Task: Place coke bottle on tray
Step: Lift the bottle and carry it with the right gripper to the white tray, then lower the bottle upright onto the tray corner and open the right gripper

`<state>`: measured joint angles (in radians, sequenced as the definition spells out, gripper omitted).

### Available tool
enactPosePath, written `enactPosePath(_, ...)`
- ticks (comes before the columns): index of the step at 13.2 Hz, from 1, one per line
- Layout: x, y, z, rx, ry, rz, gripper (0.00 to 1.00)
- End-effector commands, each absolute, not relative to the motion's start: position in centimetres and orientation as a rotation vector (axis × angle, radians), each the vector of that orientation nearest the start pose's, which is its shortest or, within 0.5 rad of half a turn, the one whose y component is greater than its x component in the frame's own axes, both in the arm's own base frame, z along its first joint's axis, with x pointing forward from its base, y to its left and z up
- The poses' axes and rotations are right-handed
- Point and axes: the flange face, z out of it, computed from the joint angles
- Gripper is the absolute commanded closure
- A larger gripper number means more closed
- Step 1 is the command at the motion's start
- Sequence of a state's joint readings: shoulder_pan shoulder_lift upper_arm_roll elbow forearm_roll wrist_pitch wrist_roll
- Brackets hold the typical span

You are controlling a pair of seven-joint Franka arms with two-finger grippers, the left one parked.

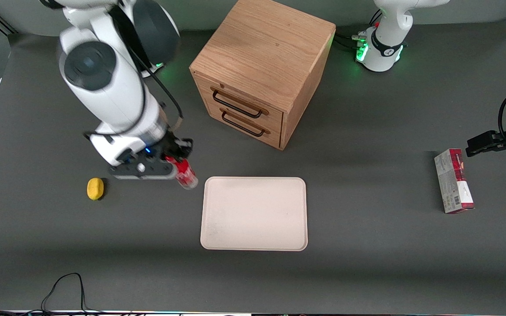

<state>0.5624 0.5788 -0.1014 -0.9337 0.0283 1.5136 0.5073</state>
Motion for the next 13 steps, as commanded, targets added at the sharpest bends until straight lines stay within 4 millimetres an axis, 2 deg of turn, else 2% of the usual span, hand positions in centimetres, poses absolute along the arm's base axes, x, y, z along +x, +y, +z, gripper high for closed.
enactPosePath(1, 63.0, 35.4, 55.8, -3.112, -0.006, -0.079, 0.97)
enactPosePath(2, 63.3, 35.5, 55.9, -3.101, -0.008, -0.107, 0.97)
enactPosePath(3, 63.8, 35.7, 55.1, -3.100, -0.024, -0.124, 0.97)
enactPosePath(4, 64.7, 36.0, 52.6, -3.115, -0.050, -0.104, 0.97)
enactPosePath(6, 67.1, 34.6, 48.0, -3.126, -0.018, -0.064, 0.97)
enactPosePath(9, 68.3, 35.1, 41.7, -3.153, -0.022, 0.009, 0.97)
enactPosePath(10, 68.6, 34.9, 40.0, -3.158, -0.014, 0.043, 0.97)
enactPosePath(13, 68.4, 35.0, 37.1, -3.142, 0.001, 0.123, 0.97)
